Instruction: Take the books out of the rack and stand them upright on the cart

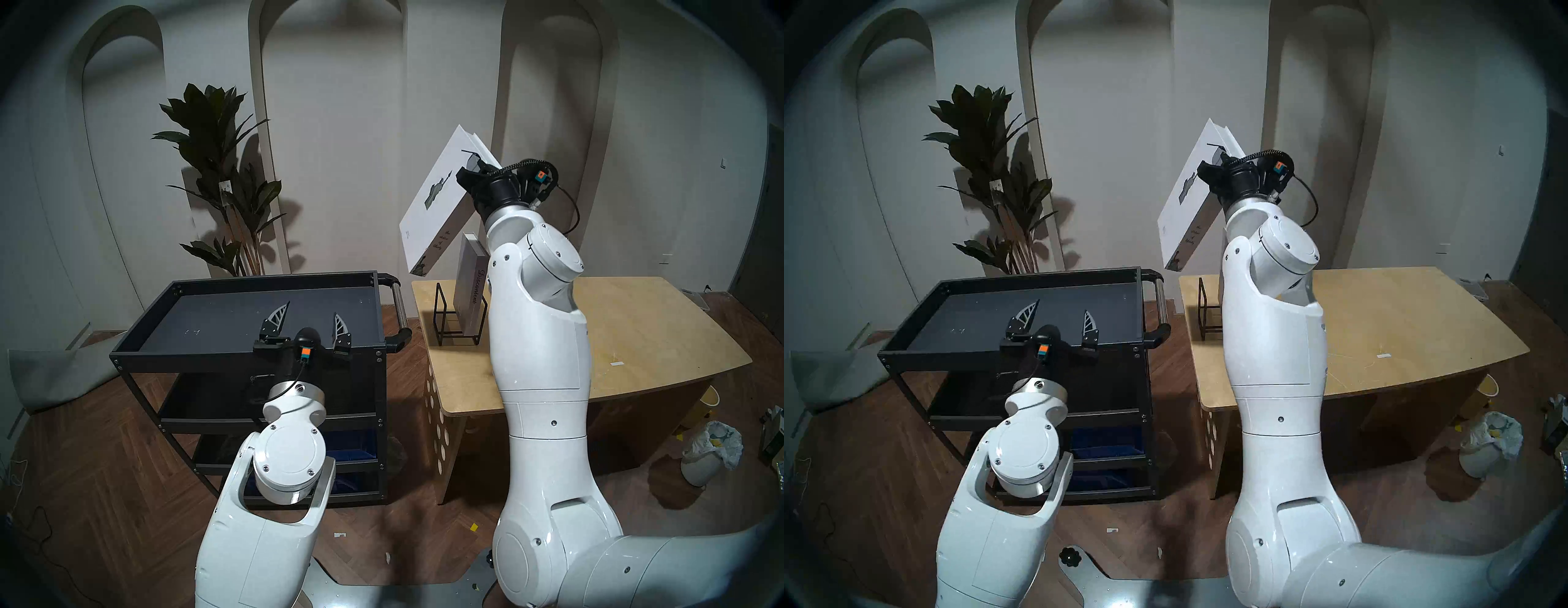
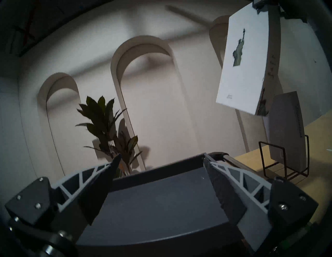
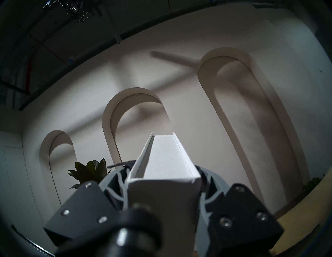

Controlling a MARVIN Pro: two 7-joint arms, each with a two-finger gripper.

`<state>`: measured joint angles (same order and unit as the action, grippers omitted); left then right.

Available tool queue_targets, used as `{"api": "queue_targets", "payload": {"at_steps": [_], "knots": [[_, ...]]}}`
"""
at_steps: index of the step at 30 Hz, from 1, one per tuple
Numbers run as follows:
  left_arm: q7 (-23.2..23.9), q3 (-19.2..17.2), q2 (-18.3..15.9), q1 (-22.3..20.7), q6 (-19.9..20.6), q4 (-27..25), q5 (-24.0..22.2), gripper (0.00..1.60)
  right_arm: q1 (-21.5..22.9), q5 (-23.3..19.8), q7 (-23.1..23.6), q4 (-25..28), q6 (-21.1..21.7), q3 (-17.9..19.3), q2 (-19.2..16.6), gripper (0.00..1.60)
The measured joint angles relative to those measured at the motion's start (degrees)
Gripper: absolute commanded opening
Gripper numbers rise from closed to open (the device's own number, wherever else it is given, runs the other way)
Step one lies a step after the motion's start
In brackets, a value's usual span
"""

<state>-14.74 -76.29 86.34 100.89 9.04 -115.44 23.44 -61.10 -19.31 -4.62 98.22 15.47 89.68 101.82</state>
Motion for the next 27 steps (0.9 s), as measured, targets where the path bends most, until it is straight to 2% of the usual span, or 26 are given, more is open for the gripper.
{"api": "queue_targets", "payload": {"at_steps": [8,13,20,27], "knots": [[-3.43,5.16,-0.82,-3.02,-0.39,4.24,9.59,1.6,-0.4,-6.91,-1.76,-2.87,-5.43,-0.56,2.14,0.0],[-5.04,7.22,-0.49,-5.43,1.28,6.99,14.76,1.6,-0.5,-9.3,-2.8,-5.39,-8.93,-1.08,2.89,0.0],[-6.44,6.96,1.05,-9.07,3.38,11.64,18.62,1.6,-1.08,-12.6,-3.02,-5.29,-11.65,-1.47,3.15,0.0],[-6.76,6.0,2.51,-12.82,2.97,16.86,22.43,1.6,-2.26,-15.5,-2.6,-3.77,-13.27,-3.05,2.89,0.0]]}}
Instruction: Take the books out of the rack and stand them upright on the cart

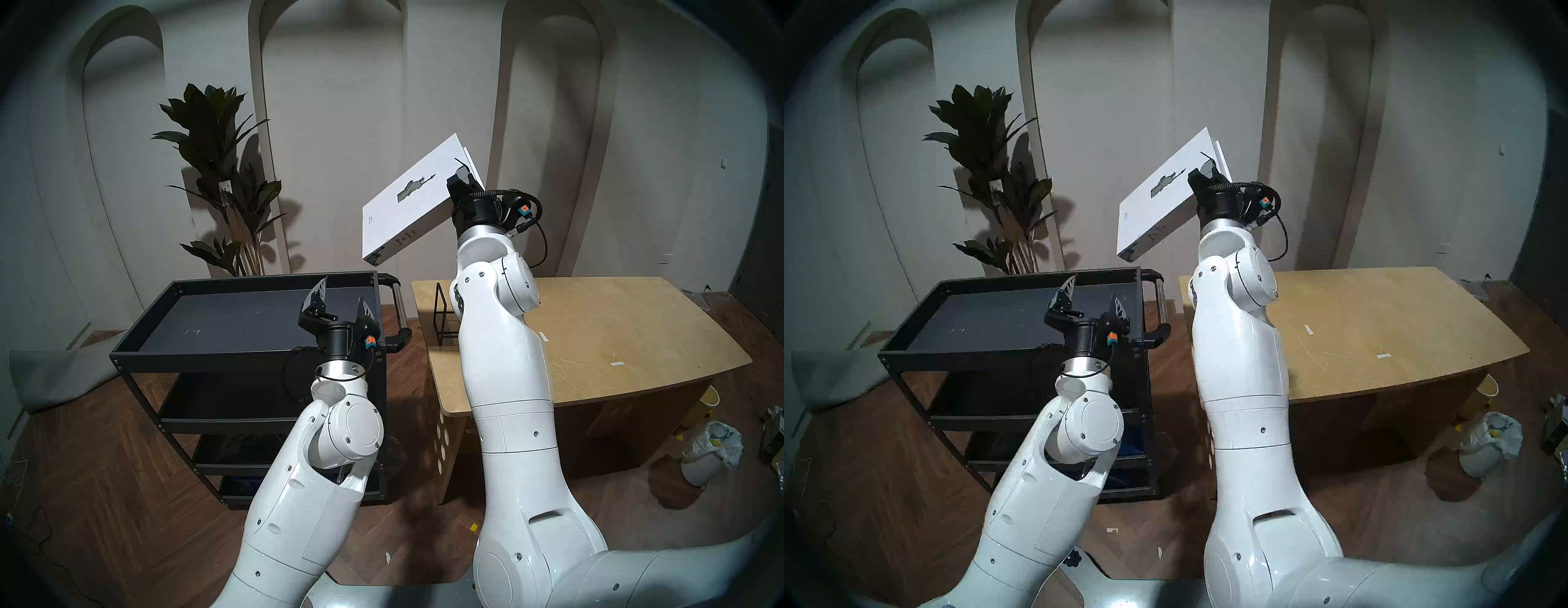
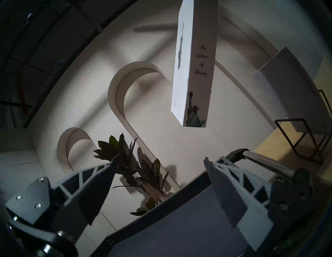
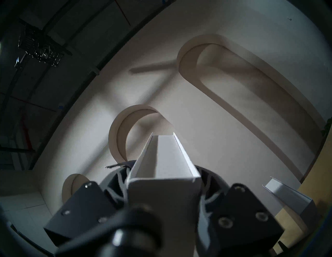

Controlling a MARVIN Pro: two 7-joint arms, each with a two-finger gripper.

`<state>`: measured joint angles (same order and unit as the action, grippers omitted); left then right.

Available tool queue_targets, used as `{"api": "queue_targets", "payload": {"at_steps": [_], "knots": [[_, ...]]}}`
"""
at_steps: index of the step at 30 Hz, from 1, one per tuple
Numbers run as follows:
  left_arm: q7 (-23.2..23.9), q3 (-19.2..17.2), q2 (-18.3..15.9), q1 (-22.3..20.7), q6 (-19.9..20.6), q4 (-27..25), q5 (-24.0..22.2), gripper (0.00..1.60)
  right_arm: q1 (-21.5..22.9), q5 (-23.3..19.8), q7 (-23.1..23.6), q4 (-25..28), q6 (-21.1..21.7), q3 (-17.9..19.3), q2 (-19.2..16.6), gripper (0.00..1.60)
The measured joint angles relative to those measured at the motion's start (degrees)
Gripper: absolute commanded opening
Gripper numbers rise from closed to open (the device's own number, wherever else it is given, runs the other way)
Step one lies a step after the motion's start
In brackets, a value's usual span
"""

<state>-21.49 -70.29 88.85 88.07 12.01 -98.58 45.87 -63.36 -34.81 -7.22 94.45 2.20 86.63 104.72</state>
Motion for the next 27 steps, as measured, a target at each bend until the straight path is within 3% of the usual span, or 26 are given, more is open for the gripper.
{"api": "queue_targets", "payload": {"at_steps": [10,15,22,27], "knots": [[-3.47,2.69,0.44,-4.81,-3.37,6.58,4.32,1.6,-1.67,-3.75,0.99,1.58,-2.82,-2.87,-1.49,0.0],[-5.14,2.7,0.56,-6.12,-4.5,7.44,4.89,1.6,-2.59,-4.83,1.3,1.73,-4.43,-4.68,-2.33,0.0],[-6.14,1.67,1.06,-7.77,-5.79,7.42,4.46,1.6,-4.15,-6.95,1.27,2.25,-6.73,-7.37,-3.7,0.0],[-4.61,0.94,1.61,-8.21,-7.24,7.06,0.99,1.6,-5.0,-9.16,1.27,2.72,-7.34,-8.43,-4.41,0.0]]}}
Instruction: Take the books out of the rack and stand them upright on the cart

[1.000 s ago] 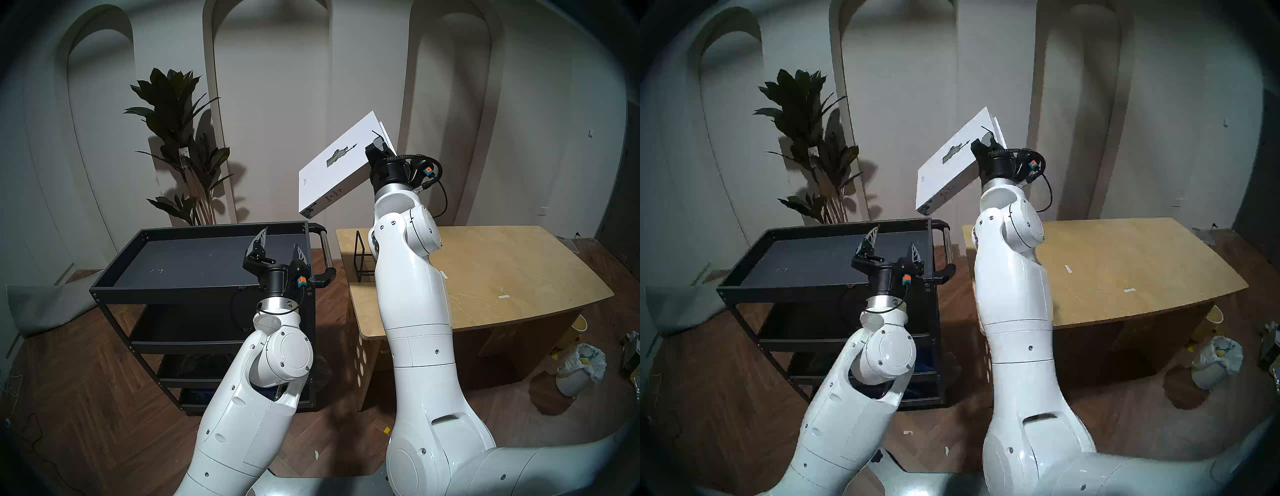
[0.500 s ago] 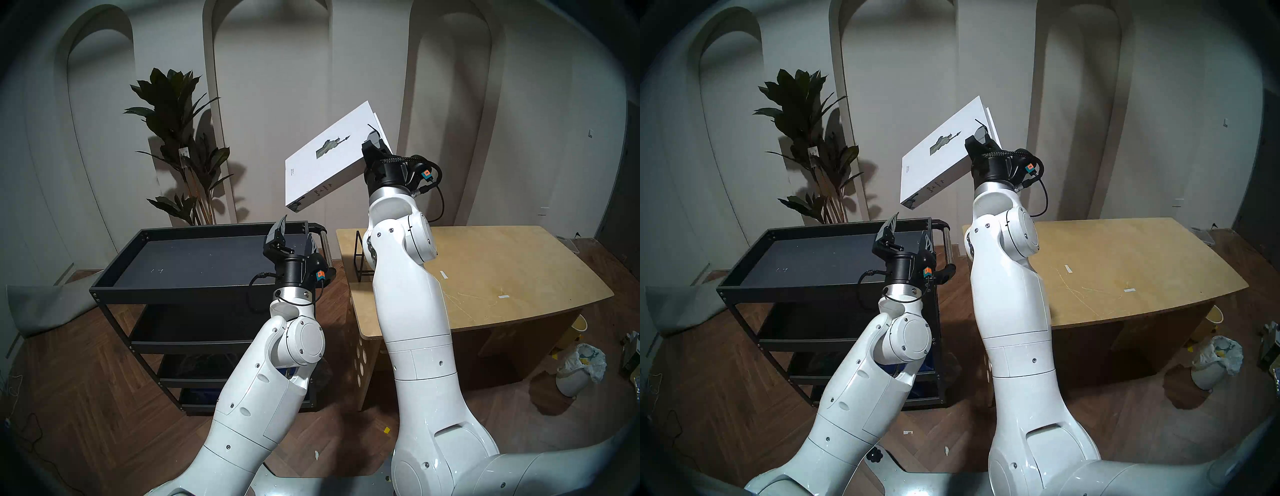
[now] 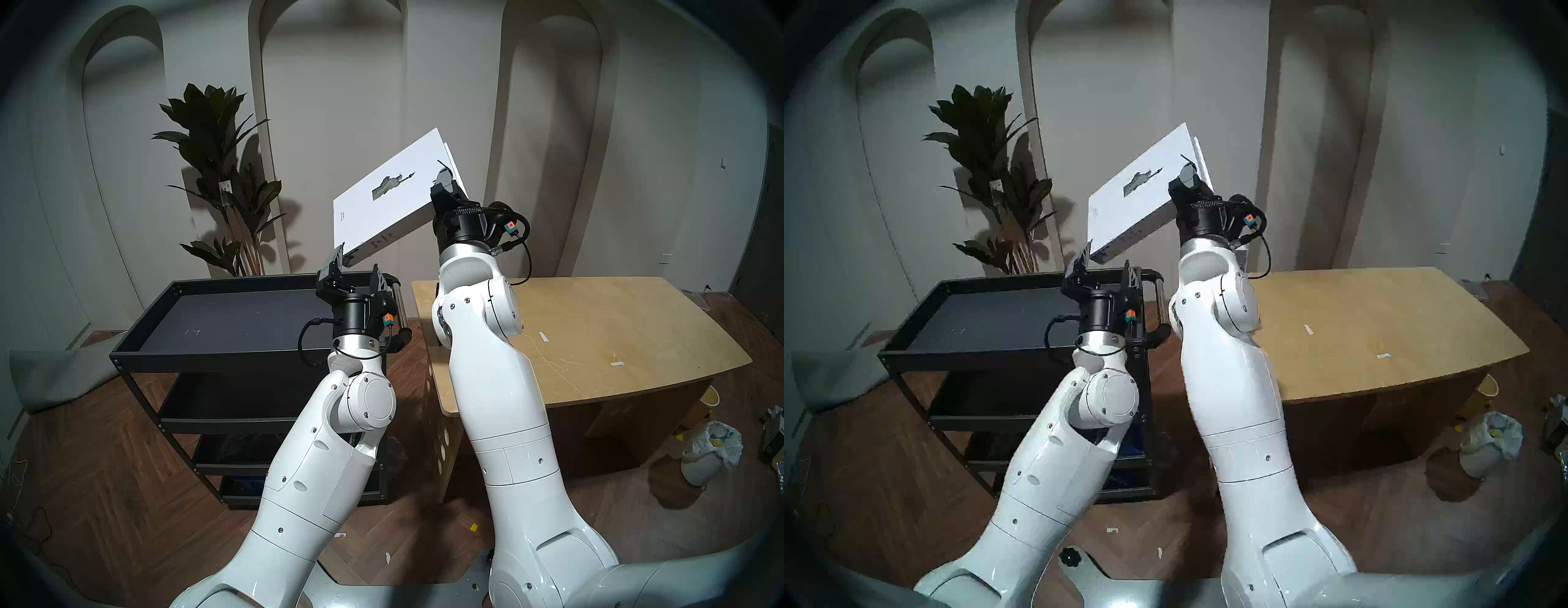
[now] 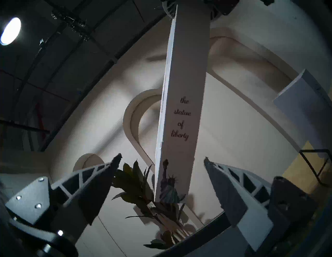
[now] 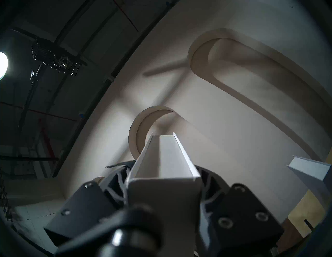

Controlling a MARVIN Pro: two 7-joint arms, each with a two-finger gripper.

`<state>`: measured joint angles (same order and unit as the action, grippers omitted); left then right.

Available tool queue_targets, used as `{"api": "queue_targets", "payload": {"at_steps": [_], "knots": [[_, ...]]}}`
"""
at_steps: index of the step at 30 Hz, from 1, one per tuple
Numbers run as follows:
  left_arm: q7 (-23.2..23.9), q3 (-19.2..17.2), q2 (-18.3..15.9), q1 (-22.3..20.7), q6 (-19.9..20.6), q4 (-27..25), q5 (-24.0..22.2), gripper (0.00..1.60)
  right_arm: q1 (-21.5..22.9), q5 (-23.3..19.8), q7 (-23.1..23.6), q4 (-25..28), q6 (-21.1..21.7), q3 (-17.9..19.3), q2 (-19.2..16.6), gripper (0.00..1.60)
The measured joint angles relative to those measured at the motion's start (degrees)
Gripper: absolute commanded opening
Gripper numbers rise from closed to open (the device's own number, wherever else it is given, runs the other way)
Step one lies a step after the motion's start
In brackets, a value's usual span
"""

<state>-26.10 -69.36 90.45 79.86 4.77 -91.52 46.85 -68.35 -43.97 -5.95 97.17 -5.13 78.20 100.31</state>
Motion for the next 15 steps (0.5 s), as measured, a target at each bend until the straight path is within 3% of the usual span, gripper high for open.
{"api": "queue_targets", "payload": {"at_steps": [7,15], "knots": [[2.4,-0.73,0.76,-0.7,-1.18,-0.23,-3.83,1.6,-1.2,-3.14,-0.34,0.92,-0.05,-1.4,-1.02,0.0],[0.75,-0.19,0.9,-2.31,-2.5,1.81,-2.65,1.6,-1.91,-3.48,-3.46,2.22,0.05,-2.46,-1.75,0.0]]}}
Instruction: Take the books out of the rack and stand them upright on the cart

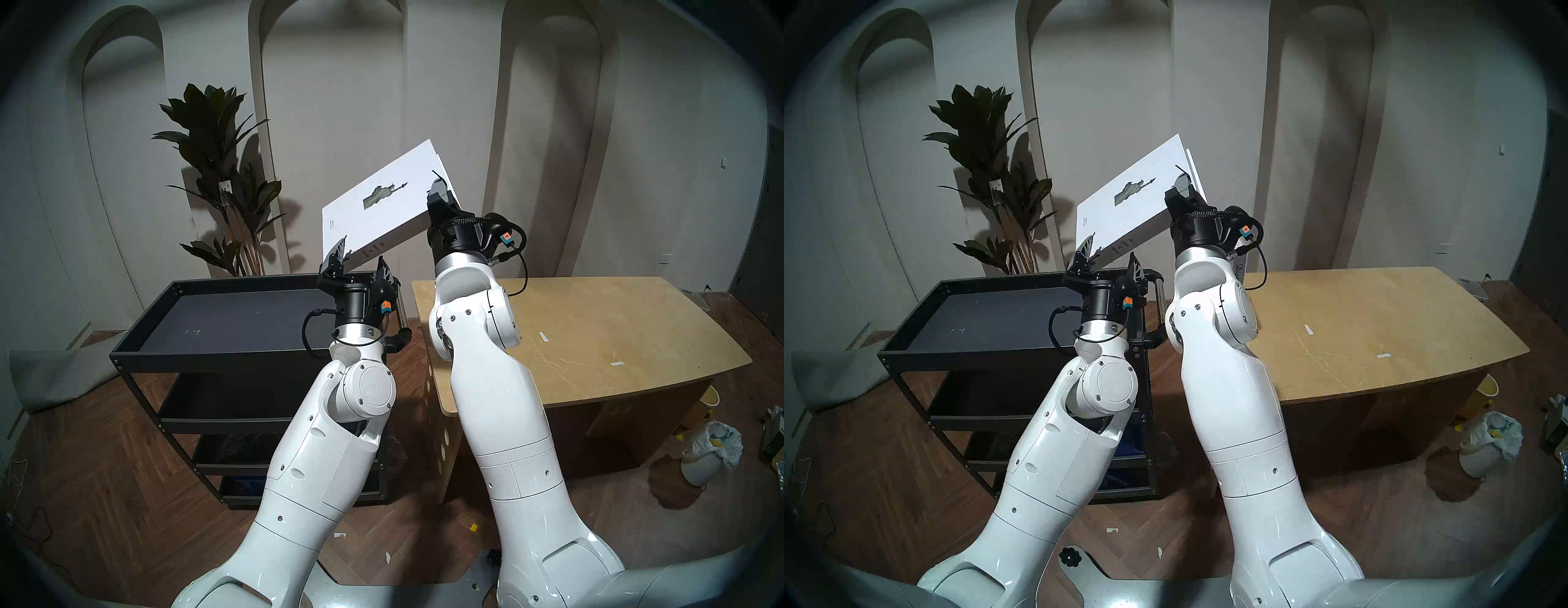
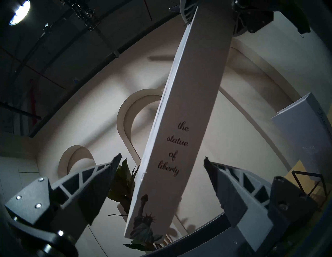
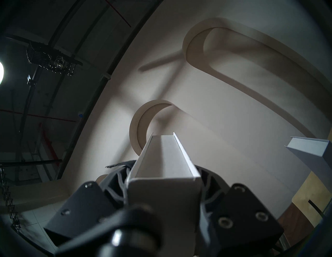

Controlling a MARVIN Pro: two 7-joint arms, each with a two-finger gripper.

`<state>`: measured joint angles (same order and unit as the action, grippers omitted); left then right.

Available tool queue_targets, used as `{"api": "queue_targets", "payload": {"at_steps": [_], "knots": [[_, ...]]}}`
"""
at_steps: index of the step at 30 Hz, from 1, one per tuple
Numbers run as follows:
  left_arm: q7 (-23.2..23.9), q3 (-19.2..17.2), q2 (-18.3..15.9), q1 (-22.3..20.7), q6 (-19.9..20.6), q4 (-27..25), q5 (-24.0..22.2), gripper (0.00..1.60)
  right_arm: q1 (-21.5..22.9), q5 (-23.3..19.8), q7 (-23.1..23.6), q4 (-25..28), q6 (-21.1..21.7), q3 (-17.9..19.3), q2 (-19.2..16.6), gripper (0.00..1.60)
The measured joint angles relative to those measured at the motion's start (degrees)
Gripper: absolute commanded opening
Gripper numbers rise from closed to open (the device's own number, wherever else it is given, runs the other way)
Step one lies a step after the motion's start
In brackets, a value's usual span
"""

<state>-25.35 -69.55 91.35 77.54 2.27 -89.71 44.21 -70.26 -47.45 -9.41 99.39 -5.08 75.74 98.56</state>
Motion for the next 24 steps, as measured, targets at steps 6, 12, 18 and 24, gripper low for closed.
{"api": "queue_targets", "payload": {"at_steps": [6,12,18,24], "knots": [[-4.31,0.73,0.05,-2.25,-1.51,5.93,3.15,1.6,-0.07,0.26,-2.98,1.08,1.32,-0.39,-0.18,0.0],[-4.5,0.74,0.25,-3.16,-2.3,6.23,2.97,1.6,-0.07,-0.58,-3.83,1.18,2.42,-0.38,-0.18,0.0],[-3.71,0.63,0.45,-3.87,-2.96,5.37,1.53,1.6,-0.07,-1.17,-3.77,1.16,3.06,-0.36,-0.31,0.0],[-1.02,0.63,0.48,-3.93,-3.25,3.75,-0.38,1.6,-0.03,-1.21,-3.86,0.85,3.12,-0.3,-0.46,0.0]]}}
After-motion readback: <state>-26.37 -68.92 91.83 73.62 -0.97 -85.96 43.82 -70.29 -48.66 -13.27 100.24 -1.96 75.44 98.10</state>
